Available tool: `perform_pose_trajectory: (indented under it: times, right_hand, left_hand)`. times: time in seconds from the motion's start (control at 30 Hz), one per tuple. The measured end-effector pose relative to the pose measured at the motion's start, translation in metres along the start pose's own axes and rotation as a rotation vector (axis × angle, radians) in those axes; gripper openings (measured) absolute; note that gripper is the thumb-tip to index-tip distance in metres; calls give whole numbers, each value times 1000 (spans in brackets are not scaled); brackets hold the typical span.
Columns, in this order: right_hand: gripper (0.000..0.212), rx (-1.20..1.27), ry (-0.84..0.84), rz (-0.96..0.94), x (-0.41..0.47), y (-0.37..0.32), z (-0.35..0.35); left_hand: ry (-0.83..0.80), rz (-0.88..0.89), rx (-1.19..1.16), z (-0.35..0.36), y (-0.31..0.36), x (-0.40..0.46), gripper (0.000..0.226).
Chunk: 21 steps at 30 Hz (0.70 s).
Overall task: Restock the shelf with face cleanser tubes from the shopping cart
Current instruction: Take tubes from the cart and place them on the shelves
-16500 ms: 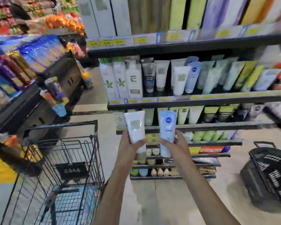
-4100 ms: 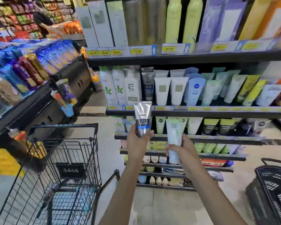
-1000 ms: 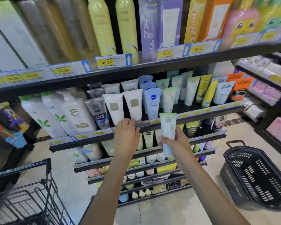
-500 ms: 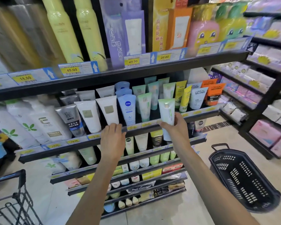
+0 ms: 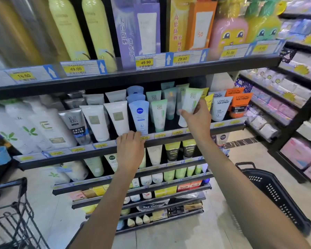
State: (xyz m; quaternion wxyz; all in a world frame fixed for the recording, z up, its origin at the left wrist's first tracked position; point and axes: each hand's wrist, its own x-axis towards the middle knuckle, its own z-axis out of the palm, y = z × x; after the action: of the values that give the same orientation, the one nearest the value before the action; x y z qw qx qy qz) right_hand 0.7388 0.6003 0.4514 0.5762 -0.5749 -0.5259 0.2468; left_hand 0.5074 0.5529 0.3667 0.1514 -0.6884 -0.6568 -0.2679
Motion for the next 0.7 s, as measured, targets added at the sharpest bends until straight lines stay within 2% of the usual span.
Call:
perform_pose_trajectory:
  times: [0.27,0.5,0.7]
  right_hand:
    - [39,-138,-29,60,7,26,12]
    - [41,-390,2,24,6,30,15]
    - [41,-376,24,63,12,30,14]
  left_hand:
    - [34,11,5,7,2,-4,25]
    - [57,21,-13,12,-1,-5,31]
    - [62,40,-19,14,-3,-7,36]
